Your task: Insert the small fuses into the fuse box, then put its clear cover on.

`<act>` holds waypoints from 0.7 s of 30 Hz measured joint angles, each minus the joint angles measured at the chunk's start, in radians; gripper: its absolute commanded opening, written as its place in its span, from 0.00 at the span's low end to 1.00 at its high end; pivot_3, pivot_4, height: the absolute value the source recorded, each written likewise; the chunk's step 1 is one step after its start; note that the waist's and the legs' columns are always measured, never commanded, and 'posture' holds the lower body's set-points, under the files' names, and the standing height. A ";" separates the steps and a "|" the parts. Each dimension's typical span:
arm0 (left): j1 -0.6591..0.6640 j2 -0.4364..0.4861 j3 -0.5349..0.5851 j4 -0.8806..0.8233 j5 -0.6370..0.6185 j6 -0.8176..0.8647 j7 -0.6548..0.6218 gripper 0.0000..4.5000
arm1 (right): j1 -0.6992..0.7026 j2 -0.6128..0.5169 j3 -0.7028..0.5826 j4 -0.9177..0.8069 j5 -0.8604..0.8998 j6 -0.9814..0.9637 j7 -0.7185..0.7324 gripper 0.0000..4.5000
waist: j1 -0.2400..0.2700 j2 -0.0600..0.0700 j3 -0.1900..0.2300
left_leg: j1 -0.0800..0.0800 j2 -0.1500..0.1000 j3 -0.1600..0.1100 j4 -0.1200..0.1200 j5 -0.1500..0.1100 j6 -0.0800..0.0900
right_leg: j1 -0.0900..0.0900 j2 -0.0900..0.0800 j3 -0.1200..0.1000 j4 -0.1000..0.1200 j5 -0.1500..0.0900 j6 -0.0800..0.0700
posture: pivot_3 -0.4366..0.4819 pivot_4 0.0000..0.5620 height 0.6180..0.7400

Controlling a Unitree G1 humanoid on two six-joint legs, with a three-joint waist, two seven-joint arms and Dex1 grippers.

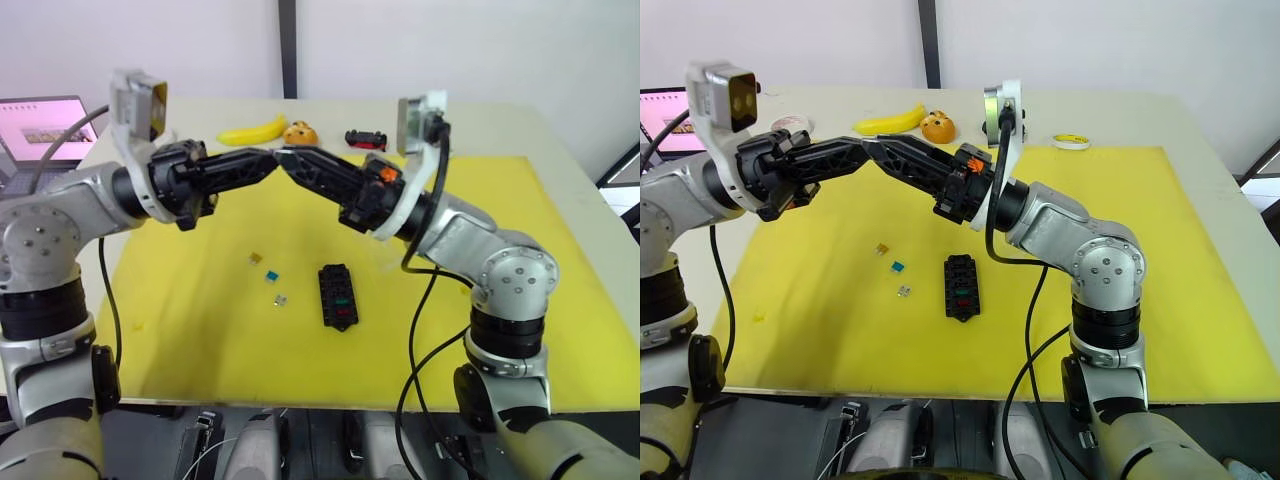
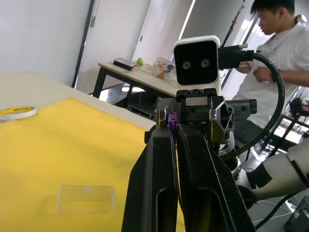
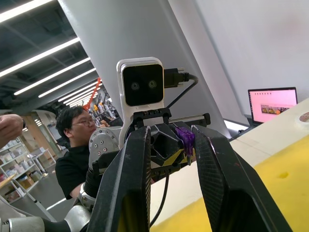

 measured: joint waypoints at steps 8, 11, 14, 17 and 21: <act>-0.001 0.000 0.000 0.003 -0.016 0.000 0.005 0.00 | 0.000 0.000 0.000 0.000 0.006 -0.004 0.000 0.30 | 0.000 0.000 0.000 | 0.000 0.000 0.000 0.000 0.000 0.000 | 0.000 0.000 0.000 0.000 0.000 0.000 | 0.48 0.27 0.98; -0.003 0.000 0.000 0.003 -0.021 0.000 0.007 0.00 | 0.000 0.000 0.000 0.000 0.010 -0.007 0.000 0.30 | 0.000 0.000 0.000 | 0.000 0.000 0.000 0.000 0.000 0.000 | 0.000 0.000 0.000 0.000 0.000 0.000 | 0.48 0.27 0.98; -0.003 0.000 0.000 0.003 -0.025 0.000 0.008 0.00 | 0.000 0.000 0.000 0.000 0.012 -0.007 0.000 0.30 | 0.000 0.000 0.000 | 0.000 0.000 0.000 0.000 0.000 0.000 | 0.000 0.000 0.000 0.000 0.000 0.000 | 0.48 0.27 0.98; -0.003 0.000 0.000 0.003 -0.031 0.000 0.010 0.00 | 0.000 0.000 0.000 0.001 0.014 -0.007 0.001 0.19 | 0.000 0.000 0.000 | 0.000 0.000 0.000 0.000 0.000 0.000 | 0.000 0.000 0.000 0.000 0.000 0.000 | 0.48 0.27 0.98; -0.003 0.000 0.001 0.003 -0.053 0.000 0.009 0.00 | 0.000 -0.002 -0.006 0.006 0.020 -0.014 0.001 0.01 | 0.000 0.000 0.000 | 0.000 0.000 0.000 0.000 0.000 0.000 | 0.000 0.000 0.000 0.000 0.000 0.000 | 0.48 0.27 0.98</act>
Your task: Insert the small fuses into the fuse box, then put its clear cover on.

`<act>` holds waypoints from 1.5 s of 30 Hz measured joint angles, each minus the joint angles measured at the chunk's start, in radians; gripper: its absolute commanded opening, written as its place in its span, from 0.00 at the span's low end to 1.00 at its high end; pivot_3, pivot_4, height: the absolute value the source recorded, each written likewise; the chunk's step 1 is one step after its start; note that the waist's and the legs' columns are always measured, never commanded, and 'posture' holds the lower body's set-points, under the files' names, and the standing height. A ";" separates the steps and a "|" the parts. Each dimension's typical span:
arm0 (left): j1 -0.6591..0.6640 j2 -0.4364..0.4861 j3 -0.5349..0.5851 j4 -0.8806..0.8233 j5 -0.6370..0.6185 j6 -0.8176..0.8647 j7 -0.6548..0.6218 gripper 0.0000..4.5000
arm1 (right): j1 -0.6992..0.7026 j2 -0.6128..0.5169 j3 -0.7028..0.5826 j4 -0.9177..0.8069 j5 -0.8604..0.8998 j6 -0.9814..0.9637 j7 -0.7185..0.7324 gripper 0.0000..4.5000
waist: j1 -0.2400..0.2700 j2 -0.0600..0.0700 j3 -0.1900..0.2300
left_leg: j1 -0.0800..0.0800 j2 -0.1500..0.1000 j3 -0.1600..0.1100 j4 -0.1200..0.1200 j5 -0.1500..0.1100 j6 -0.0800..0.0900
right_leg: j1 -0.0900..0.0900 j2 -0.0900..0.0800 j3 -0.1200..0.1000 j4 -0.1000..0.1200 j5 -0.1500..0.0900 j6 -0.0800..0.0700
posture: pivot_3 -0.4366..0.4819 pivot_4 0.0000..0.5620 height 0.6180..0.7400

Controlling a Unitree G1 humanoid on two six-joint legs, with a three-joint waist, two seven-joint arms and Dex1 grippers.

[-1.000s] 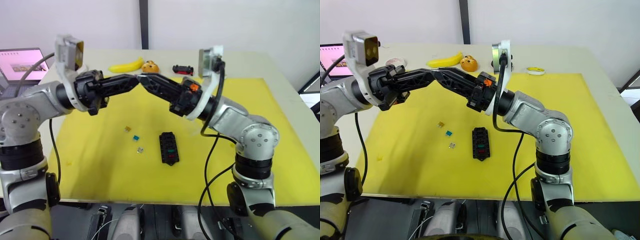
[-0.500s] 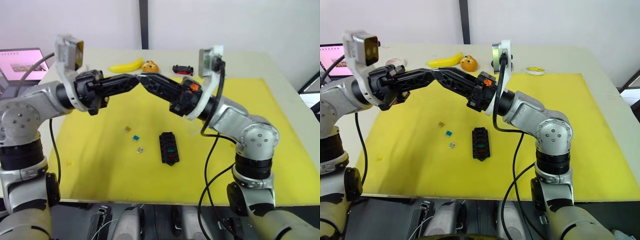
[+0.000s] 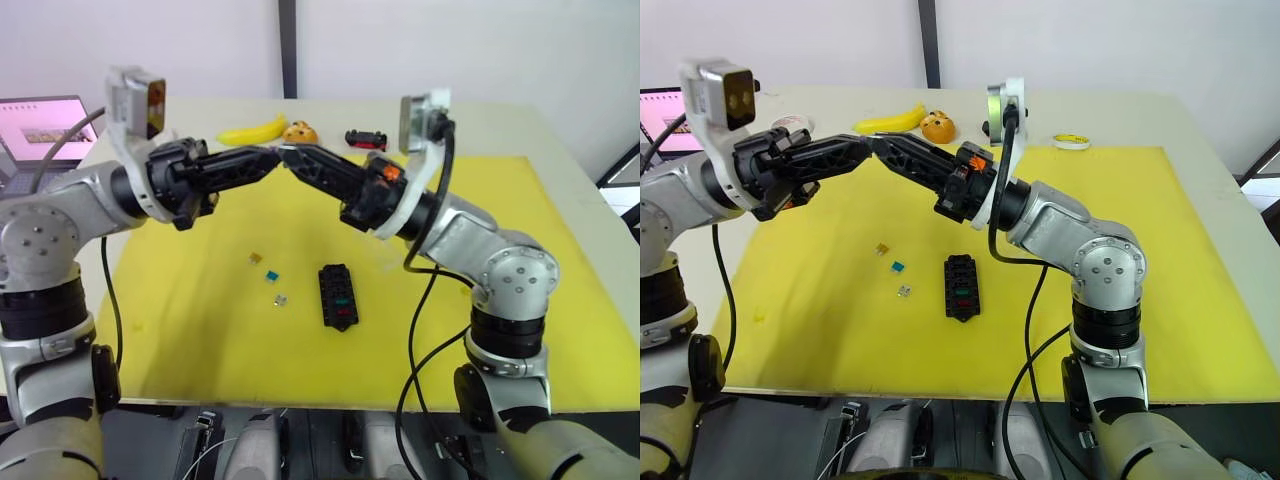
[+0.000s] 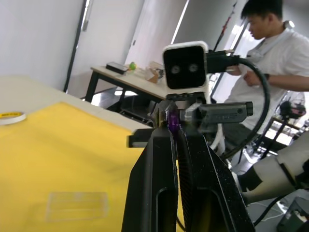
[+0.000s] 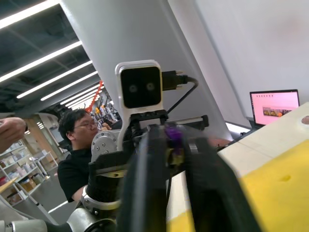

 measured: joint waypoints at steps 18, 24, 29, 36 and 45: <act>-0.024 0.039 0.002 0.050 -0.061 0.072 0.042 0.70 | 0.000 -0.009 0.003 0.001 0.002 -0.003 0.010 0.00 | -0.001 0.000 0.000 | 0.000 0.000 0.000 0.000 0.000 0.000 | 0.000 0.000 0.000 0.000 0.000 0.000 | 0.48 0.27 0.98; 0.030 0.183 -0.001 0.002 -0.056 0.079 -0.065 0.99 | -0.001 -0.063 0.006 0.002 -0.005 0.002 0.045 0.00 | -0.005 0.000 0.000 | -0.001 0.000 0.001 -0.002 0.000 0.000 | -0.002 0.000 0.001 0.000 0.000 0.000 | 0.48 0.27 0.98; 0.179 0.321 -0.050 -0.067 0.064 0.000 -0.227 0.99 | 0.024 -0.171 0.020 -0.013 -0.085 -0.013 0.167 0.00 | 0.000 0.001 0.001 | -0.001 0.000 0.001 -0.002 0.000 0.000 | -0.002 0.001 0.001 -0.002 -0.002 -0.003 | 0.48 0.27 0.98; 0.405 0.404 -0.192 -0.121 0.402 -0.343 -0.389 0.99 | 0.206 -0.317 0.095 -0.077 -0.305 -0.159 0.450 0.00 | 0.006 0.001 0.001 | -0.005 0.000 0.001 -0.002 0.000 0.000 | -0.004 -0.002 0.001 -0.005 -0.003 -0.004 | 0.48 0.27 0.98; 0.486 0.369 -0.204 -0.213 0.472 -0.430 -0.371 0.99 | 0.391 -0.345 0.188 -0.013 -0.591 -0.424 0.643 0.00 | 0.002 0.001 0.001 | -0.012 0.001 0.001 0.001 0.000 0.000 | -0.011 0.002 0.000 -0.003 0.000 0.000 | 0.48 0.27 0.98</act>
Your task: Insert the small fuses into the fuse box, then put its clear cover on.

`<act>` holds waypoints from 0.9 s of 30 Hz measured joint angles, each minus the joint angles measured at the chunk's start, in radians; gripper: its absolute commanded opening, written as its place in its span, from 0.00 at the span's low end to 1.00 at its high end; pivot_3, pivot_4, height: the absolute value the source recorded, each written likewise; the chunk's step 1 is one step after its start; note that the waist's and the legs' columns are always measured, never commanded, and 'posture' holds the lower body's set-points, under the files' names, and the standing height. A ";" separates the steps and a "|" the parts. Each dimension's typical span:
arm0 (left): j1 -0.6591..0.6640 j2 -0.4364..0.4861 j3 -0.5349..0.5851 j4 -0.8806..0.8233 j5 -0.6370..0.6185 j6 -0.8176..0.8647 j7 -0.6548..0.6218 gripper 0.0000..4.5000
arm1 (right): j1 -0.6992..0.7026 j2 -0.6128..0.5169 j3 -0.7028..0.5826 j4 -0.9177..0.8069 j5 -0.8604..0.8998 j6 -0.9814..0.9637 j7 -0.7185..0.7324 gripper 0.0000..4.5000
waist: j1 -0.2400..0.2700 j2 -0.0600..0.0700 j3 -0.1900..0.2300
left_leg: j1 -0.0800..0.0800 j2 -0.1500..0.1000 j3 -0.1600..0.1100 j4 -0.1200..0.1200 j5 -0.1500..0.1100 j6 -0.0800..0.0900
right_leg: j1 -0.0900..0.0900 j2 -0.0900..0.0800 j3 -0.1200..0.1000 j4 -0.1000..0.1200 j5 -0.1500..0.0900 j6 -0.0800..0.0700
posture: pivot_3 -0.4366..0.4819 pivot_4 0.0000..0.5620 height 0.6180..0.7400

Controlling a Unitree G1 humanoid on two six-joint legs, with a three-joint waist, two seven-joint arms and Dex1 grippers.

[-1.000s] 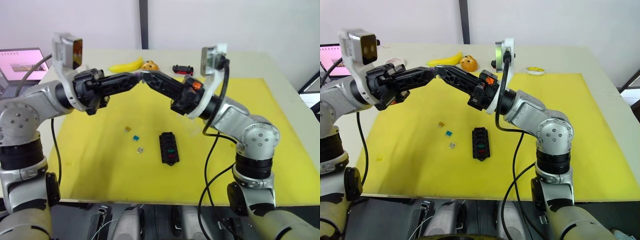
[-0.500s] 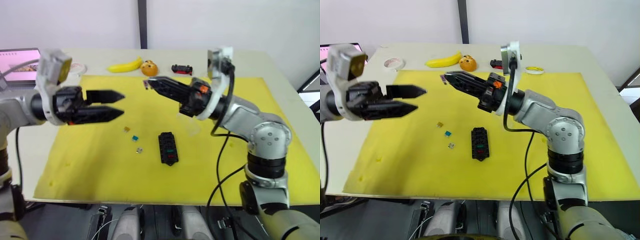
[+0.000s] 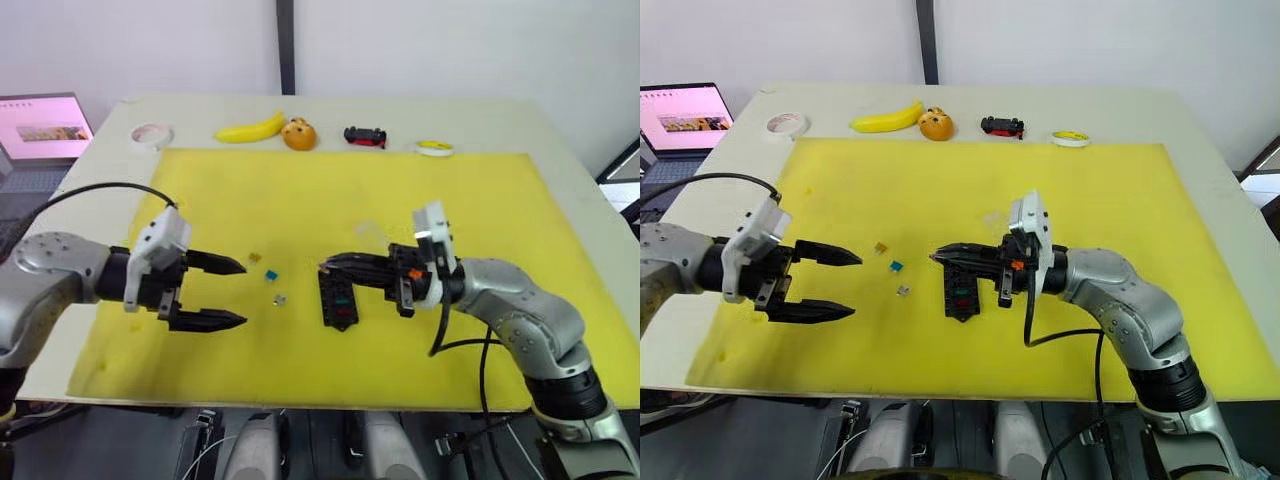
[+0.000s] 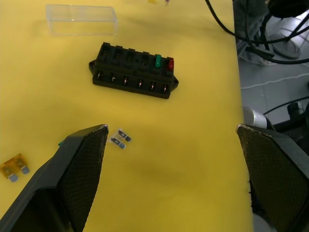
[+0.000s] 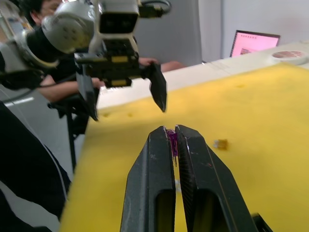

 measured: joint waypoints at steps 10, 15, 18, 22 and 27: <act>-0.033 -0.129 0.004 -0.057 -0.111 0.104 0.105 0.99 | -0.041 0.072 0.001 0.079 0.028 0.058 -0.007 0.00 | 0.001 0.000 0.000 | 0.000 0.000 -0.001 0.002 0.000 0.000 | 0.000 0.001 0.000 0.002 0.000 0.000 | 0.48 0.27 0.98; -0.192 -0.218 0.122 -0.020 -0.344 0.235 0.258 0.99 | -0.183 0.157 -0.148 0.010 0.341 0.257 -0.240 0.00 | 0.001 0.000 0.000 | 0.000 0.000 -0.003 0.002 0.000 0.000 | 0.001 0.000 0.000 0.003 0.001 0.002 | 0.48 0.27 0.98; -0.264 -0.283 0.146 -0.002 -0.453 0.280 0.371 0.99 | -0.240 0.195 -0.196 -0.008 0.497 0.319 -0.382 0.00 | 0.001 0.000 0.000 | 0.000 0.000 -0.003 0.002 0.000 -0.001 | 0.001 -0.001 0.000 0.004 0.002 0.002 | 0.48 0.27 0.98; -0.338 -0.330 0.158 0.025 -0.543 0.303 0.477 0.99 | -0.270 0.225 -0.209 -0.024 0.629 0.348 -0.525 0.00 | 0.000 -0.001 0.000 | 0.000 -0.001 -0.003 0.002 0.001 -0.001 | 0.001 -0.001 0.000 0.004 0.002 0.003 | 0.48 0.27 0.98; -0.373 -0.372 0.157 0.043 -0.585 0.305 0.541 0.79 | -0.290 0.232 -0.219 -0.036 0.737 0.347 -0.631 0.00 | 0.000 0.000 0.000 | 0.000 -0.001 -0.003 0.002 0.001 -0.001 | 0.001 0.000 0.000 0.004 0.002 0.003 | 0.48 0.27 0.98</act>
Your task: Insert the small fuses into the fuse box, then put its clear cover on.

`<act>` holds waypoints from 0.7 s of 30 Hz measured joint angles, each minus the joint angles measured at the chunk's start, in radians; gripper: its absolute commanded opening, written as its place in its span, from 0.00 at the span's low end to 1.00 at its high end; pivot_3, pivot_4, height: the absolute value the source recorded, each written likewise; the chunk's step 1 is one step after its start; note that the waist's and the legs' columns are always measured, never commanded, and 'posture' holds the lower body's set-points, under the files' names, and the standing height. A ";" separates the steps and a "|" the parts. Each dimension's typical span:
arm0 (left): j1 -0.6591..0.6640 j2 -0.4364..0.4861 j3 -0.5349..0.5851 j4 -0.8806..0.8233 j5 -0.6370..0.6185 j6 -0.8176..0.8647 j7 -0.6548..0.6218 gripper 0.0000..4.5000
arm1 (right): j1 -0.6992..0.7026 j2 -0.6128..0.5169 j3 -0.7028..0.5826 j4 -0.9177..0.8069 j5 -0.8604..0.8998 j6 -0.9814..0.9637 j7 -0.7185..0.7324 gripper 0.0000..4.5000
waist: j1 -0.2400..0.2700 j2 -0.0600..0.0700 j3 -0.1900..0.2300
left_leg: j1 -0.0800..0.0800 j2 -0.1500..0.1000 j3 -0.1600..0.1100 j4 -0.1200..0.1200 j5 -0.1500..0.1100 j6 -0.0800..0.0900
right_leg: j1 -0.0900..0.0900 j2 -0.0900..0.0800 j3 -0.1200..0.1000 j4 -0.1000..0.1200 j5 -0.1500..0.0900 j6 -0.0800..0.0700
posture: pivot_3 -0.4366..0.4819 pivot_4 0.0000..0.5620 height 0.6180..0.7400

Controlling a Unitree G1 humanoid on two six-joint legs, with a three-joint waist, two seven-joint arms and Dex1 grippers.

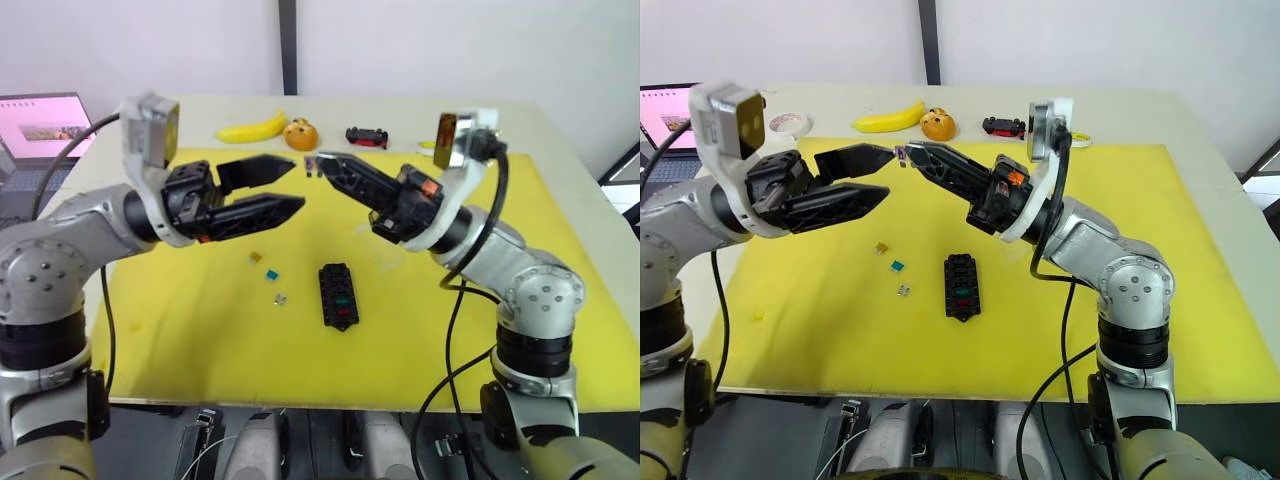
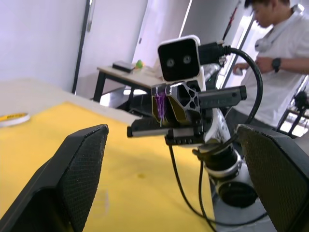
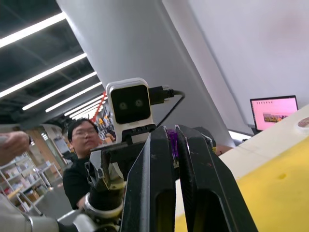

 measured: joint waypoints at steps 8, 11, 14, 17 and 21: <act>-0.004 -0.001 -0.003 0.015 -0.006 0.012 0.015 0.35 | -0.007 -0.008 -0.002 -0.005 0.058 -0.001 -0.048 0.00 | -0.001 0.000 0.000 | 0.000 0.000 0.000 0.000 0.000 0.000 | 0.000 0.001 0.000 0.000 0.000 0.000 | 0.48 0.27 0.98; 0.001 0.024 -0.003 0.022 -0.009 0.027 0.001 0.35 | -0.001 -0.020 0.001 -0.011 0.044 -0.007 -0.031 0.00 | -0.001 0.000 0.000 | 0.000 0.000 0.000 0.000 0.000 0.000 | 0.000 0.001 0.000 0.000 0.000 0.000 | 0.48 0.27 0.98; 0.052 0.121 0.000 0.016 0.012 0.045 -0.056 0.35 | 0.096 -0.089 0.037 -0.037 -0.100 -0.043 0.086 0.00 | -0.001 0.000 0.000 | 0.000 0.000 0.000 -0.001 0.000 0.000 | 0.000 0.001 0.000 -0.001 0.000 0.000 | 0.48 0.27 0.98; 0.129 0.207 -0.001 0.005 0.066 0.045 -0.139 0.35 | 0.206 -0.140 0.106 -0.030 -0.286 -0.103 0.231 0.00 | -0.001 0.000 0.000 | 0.000 0.000 0.001 0.000 0.000 0.000 | 0.000 0.002 0.000 -0.001 0.000 0.000 | 0.48 0.27 0.98; 0.218 0.294 -0.007 -0.032 0.148 0.019 -0.250 0.35 | 0.296 -0.185 0.191 0.012 -0.515 -0.257 0.435 0.00 | 0.000 0.000 0.000 | 0.001 0.001 0.001 0.000 0.000 0.000 | 0.000 0.002 0.001 -0.002 0.000 0.000 | 0.48 0.27 0.98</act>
